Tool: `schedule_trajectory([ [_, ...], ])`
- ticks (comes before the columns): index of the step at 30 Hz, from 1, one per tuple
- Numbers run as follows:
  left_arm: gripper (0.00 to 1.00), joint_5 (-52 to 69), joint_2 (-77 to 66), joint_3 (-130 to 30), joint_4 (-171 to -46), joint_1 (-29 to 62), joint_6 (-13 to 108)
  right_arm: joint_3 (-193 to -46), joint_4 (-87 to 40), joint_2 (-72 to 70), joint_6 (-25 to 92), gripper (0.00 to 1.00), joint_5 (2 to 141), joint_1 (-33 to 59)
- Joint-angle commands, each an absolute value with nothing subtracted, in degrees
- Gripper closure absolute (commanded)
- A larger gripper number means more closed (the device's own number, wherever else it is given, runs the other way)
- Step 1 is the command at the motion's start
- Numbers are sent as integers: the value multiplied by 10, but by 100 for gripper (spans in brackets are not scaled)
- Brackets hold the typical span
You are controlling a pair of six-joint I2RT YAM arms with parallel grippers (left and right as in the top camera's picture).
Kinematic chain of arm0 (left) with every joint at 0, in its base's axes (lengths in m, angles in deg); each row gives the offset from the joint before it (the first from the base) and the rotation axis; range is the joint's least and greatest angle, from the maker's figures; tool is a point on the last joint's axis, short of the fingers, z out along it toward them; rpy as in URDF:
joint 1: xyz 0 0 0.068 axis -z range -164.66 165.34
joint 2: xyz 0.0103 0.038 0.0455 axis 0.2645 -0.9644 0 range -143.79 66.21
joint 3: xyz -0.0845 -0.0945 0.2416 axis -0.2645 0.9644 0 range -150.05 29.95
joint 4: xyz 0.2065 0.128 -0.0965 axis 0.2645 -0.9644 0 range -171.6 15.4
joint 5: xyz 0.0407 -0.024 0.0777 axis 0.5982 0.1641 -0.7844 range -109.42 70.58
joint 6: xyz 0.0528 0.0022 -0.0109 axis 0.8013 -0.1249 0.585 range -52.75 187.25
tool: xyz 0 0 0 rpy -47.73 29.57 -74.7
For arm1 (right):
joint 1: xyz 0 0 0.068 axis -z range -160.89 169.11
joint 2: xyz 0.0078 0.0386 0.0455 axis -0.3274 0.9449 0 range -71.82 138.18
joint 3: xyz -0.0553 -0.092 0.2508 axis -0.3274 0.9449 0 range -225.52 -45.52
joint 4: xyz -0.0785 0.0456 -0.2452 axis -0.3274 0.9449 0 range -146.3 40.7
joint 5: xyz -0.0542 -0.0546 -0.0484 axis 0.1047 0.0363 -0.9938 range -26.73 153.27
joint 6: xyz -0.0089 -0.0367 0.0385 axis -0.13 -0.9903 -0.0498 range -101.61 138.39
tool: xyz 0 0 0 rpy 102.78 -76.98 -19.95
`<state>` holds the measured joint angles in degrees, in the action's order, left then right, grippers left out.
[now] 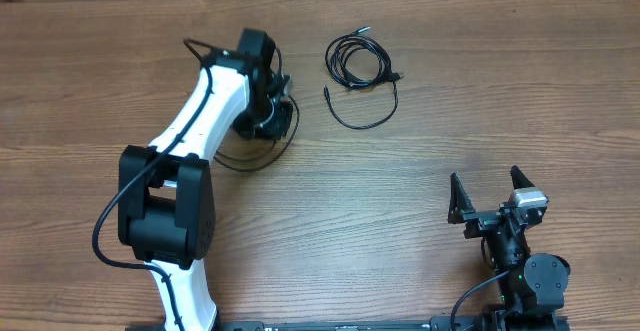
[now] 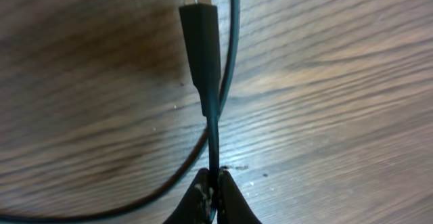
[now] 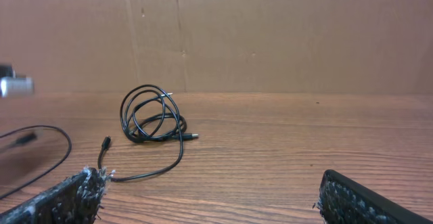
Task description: Untangle cables
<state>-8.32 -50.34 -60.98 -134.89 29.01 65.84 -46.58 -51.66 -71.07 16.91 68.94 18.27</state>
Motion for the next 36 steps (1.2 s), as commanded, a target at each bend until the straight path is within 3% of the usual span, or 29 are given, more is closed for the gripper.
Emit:
schedule_trajectory([
  [1,96,-95,-504,-556,-1316,297,673,-460,-519,-712,166,0,687,184],
  [12,92,-93,-504,-491,-1234,299,681,-460,-519,-712,166,0,687,184],
  [20,61,-96,-504,-470,-1206,310,688,-460,-519,-712,166,0,687,184],
  [30,70,-177,-513,-470,-1209,311,712,-460,-519,-712,166,0,687,184],
  [36,81,-184,-565,-470,-1218,312,746,-460,-519,-712,166,0,687,184],
])
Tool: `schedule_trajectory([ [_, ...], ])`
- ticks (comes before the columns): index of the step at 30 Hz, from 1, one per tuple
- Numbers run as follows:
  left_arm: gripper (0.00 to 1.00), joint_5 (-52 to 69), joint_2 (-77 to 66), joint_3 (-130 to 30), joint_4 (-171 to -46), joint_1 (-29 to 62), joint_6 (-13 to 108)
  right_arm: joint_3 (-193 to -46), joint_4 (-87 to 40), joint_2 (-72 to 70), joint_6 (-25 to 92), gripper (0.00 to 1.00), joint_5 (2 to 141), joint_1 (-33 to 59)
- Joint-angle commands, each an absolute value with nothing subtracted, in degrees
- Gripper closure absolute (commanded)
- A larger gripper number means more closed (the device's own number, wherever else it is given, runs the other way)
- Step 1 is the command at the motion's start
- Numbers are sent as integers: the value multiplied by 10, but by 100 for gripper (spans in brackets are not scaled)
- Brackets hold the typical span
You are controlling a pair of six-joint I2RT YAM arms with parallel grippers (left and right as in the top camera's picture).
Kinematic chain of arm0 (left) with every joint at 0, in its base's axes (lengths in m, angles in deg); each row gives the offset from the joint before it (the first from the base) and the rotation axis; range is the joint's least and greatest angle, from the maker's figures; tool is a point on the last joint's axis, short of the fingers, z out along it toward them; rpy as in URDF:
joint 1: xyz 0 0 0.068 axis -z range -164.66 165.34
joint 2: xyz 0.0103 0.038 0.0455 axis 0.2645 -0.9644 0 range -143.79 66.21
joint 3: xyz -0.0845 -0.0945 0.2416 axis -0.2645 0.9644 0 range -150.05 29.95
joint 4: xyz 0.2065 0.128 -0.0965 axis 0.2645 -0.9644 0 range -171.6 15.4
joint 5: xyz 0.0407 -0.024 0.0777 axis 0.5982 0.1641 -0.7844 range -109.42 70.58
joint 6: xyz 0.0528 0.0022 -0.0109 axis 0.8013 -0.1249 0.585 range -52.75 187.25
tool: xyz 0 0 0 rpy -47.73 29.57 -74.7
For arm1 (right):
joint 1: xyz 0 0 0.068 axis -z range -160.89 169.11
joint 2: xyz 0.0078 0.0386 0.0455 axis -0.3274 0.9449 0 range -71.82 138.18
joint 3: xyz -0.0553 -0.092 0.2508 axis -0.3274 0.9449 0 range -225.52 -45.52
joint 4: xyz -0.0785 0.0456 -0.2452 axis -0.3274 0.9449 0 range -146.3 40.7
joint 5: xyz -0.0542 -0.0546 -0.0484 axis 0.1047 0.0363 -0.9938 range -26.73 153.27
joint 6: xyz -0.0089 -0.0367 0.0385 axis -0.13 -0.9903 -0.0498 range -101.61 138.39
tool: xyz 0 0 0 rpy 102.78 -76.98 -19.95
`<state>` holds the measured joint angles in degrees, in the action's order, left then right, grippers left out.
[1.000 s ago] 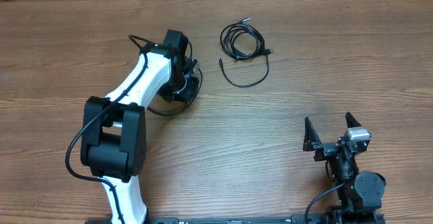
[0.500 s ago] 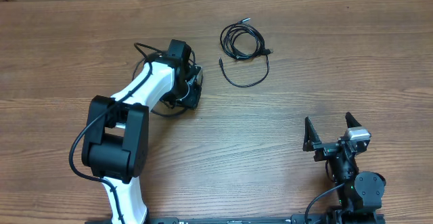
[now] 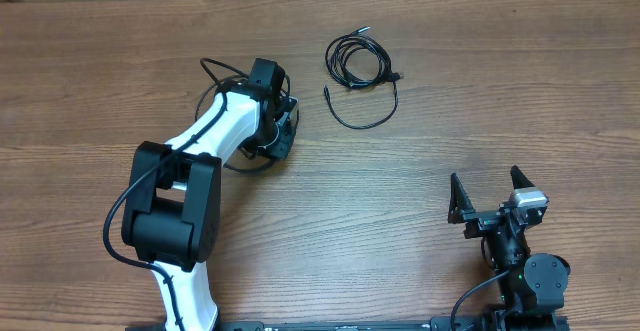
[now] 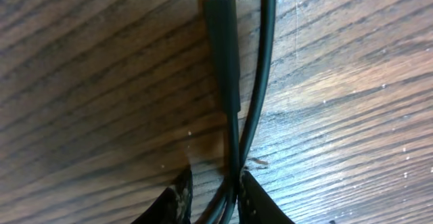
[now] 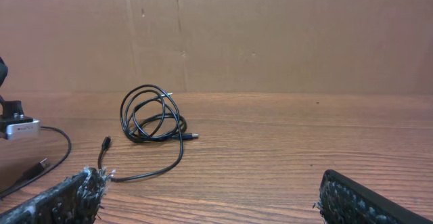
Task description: Untangle cables
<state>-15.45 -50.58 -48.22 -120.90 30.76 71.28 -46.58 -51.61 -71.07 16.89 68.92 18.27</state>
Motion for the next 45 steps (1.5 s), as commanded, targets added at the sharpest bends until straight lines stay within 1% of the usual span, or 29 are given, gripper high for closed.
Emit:
schedule_trajectory([
  [1,86,-184,-576,-470,-1222,312,752,-460,-519,-712,166,0,687,184],
  [3,89,-184,-596,-470,-1230,312,762,-460,-519,-712,166,0,687,184],
  [4,93,-184,-603,-470,-1235,312,763,-460,-519,-712,166,0,687,184],
  [5,96,-184,-609,-470,-1237,312,763,-460,-519,-712,166,0,687,184],
  [9,96,-177,-613,-470,-1241,312,761,-460,-519,-712,166,0,687,184],
  [13,96,-144,-613,-485,-1258,312,757,-460,-519,-712,166,0,687,184],
  [15,96,-119,-613,-527,-1294,311,727,-460,-519,-712,166,0,687,184],
  [21,96,-118,-612,-693,-1404,305,647,-460,-519,-712,166,0,687,184],
  [26,96,-59,-612,-830,-1460,295,621,-460,-519,-712,166,0,687,184],
  [31,96,-45,-612,-952,-1510,276,562,-460,-519,-712,166,0,687,184],
  [33,96,-1,-612,-989,-1525,268,557,-460,-519,-712,166,0,687,184],
  [39,96,208,-612,-1096,-1520,234,472,-460,-519,-712,166,0,687,184],
  [42,96,254,-612,-1139,-1511,219,417,-460,-519,-712,166,0,687,184],
  [45,96,271,-612,-1171,-1493,207,386,-460,-519,-712,166,0,687,184],
])
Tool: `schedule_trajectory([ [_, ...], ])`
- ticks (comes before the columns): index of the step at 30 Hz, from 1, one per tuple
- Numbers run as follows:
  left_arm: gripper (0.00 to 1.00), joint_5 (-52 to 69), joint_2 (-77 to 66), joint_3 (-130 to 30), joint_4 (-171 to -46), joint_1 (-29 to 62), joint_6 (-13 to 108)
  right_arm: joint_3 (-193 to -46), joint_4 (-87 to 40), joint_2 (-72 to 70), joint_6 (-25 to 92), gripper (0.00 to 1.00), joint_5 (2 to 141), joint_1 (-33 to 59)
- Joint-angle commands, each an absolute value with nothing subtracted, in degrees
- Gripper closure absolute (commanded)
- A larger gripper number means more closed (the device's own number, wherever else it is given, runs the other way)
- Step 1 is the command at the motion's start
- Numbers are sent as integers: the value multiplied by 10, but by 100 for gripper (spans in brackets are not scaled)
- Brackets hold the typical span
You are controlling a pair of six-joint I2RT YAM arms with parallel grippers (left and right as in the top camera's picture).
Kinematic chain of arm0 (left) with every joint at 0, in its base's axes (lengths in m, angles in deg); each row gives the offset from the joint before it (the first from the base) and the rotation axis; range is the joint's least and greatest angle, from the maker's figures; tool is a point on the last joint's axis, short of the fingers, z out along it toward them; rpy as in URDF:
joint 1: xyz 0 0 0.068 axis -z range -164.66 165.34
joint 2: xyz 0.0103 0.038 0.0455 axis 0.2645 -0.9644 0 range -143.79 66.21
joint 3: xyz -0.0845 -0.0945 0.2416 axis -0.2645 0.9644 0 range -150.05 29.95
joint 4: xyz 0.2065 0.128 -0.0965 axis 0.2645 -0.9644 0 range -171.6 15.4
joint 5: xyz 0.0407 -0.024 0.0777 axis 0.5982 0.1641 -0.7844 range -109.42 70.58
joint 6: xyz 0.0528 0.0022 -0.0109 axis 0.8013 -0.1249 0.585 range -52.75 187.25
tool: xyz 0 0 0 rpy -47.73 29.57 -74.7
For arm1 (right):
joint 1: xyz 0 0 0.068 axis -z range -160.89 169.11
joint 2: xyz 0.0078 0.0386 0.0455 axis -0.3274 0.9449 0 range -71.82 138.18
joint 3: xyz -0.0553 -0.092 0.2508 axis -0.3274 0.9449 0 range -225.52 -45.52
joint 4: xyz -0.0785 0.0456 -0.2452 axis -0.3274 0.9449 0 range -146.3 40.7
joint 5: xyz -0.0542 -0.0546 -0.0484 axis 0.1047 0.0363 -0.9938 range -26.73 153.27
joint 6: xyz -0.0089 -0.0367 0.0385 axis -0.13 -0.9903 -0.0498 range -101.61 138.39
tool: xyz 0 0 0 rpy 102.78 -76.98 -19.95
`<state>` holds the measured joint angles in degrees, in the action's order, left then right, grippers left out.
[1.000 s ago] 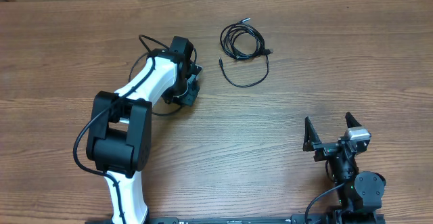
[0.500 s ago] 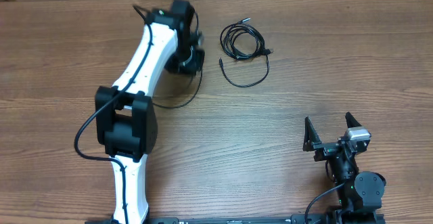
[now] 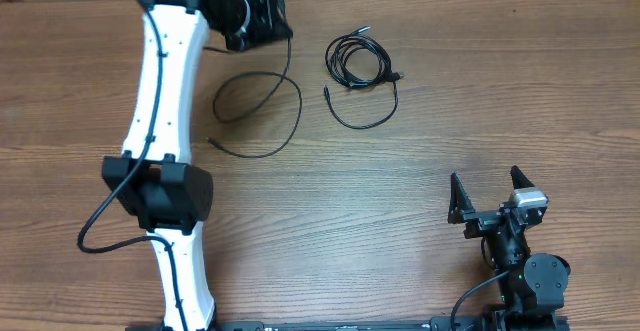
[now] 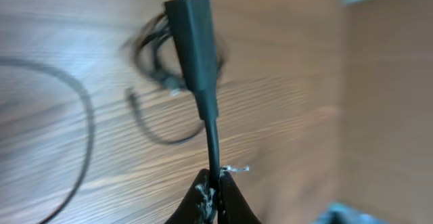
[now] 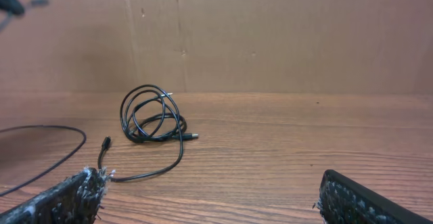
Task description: Untangle cables
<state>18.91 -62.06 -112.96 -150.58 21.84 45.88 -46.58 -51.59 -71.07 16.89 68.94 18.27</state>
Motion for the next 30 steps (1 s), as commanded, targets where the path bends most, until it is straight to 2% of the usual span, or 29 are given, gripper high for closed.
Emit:
schedule_trajectory([
  [1,96,271,-612,-1181,-1487,203,368,-460,-519,-712,166,0,687,184],
  [8,96,272,-612,-1200,-1410,175,271,-460,-519,-712,166,0,687,184],
  [12,96,222,-612,-1200,-1417,170,313,-460,-519,-712,166,0,687,184],
  [19,96,-15,-612,-1200,-1516,169,379,-460,-519,-712,166,0,687,184],
  [25,96,-28,-611,-1201,-1486,169,440,-460,-519,-712,166,0,687,184],
  [30,96,-16,-605,-1204,-1369,168,446,-460,-519,-712,166,0,687,184],
])
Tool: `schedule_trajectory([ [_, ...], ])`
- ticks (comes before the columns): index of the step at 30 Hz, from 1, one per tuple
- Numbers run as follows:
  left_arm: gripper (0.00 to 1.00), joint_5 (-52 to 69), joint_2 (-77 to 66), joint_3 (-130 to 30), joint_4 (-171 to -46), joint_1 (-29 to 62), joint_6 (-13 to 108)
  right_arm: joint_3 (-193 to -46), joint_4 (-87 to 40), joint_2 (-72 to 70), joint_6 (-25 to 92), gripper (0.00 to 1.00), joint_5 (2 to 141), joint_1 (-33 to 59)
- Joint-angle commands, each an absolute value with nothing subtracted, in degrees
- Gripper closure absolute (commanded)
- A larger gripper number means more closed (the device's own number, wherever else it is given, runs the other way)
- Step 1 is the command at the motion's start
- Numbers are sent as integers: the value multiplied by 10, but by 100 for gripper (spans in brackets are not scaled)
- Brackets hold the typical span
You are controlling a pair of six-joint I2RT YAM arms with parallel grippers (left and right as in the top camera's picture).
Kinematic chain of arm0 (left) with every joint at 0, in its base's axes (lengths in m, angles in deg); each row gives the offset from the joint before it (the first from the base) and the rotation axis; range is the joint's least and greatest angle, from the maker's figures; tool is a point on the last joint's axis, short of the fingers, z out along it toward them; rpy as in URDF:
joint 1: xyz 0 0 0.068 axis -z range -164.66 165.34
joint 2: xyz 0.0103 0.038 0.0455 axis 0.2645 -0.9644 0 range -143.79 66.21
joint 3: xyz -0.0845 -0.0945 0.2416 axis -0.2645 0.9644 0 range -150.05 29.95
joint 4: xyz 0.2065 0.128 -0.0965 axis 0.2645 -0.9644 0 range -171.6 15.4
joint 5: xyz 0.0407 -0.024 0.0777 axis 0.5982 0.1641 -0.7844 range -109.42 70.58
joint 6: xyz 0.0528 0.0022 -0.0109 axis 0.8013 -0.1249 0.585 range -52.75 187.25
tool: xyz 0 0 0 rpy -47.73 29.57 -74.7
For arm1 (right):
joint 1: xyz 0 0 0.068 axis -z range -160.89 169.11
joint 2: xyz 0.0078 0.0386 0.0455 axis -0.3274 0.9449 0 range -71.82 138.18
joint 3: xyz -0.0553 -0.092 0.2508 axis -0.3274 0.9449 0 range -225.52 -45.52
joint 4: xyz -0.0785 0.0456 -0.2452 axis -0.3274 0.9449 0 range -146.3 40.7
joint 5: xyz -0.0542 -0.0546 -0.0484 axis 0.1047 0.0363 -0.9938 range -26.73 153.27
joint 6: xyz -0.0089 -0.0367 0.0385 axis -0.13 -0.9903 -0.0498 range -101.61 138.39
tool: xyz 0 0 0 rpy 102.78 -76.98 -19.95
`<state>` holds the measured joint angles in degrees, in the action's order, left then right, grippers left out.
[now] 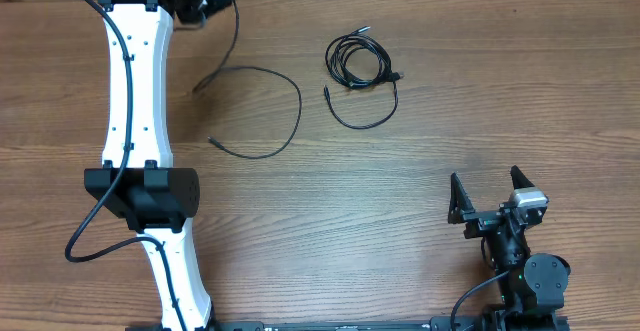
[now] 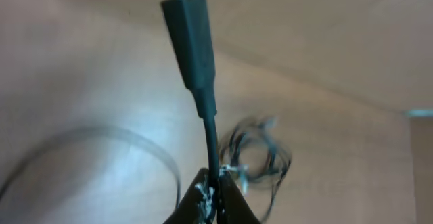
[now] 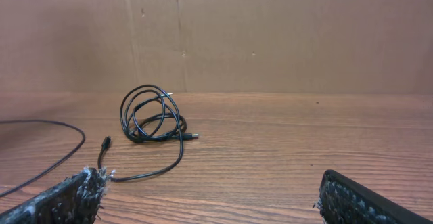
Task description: Untangle cables
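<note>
A thin black cable runs in a wide arc across the left middle of the table, one small end lying near the arm. My left gripper is shut on this cable just below its USB plug, held high at the table's far left edge. A second black cable lies coiled at the far middle, its tail curving toward the front. In the right wrist view the coil sits ahead. My right gripper stands open near the front right, nothing between its fingers.
A brown cardboard wall backs the wooden table. The left arm's white links stretch from the front edge to the far left corner.
My left gripper, still shut on the plug end, has moved further left and back. The loose cable's loop has opened wider on the table. The right arm has not moved.
My left gripper was low on the table, shut on the cable below its plug. Then its jaws stood slightly apart around the cable. Later it held the plug end lifted at the far left, the cable spread in an arc, and now further left.
</note>
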<state>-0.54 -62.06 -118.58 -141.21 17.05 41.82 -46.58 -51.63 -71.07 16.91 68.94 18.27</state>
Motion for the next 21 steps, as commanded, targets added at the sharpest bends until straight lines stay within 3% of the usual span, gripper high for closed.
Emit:
schedule_trajectory([
  [1,96,-16,-605,-1205,-1345,168,446,-460,-519,-712,166,0,687,184],
  [12,96,-25,-605,-1222,-1004,35,441,-460,-519,-712,166,0,687,184],
  [16,96,-59,-605,-1233,-1033,-41,452,-460,-519,-712,166,0,687,184],
  [20,96,-121,-616,-1217,-1148,-96,524,-460,-519,-712,166,0,687,184],
  [21,92,-129,-621,-1212,-1170,-104,545,-460,-519,-712,166,0,687,184],
])
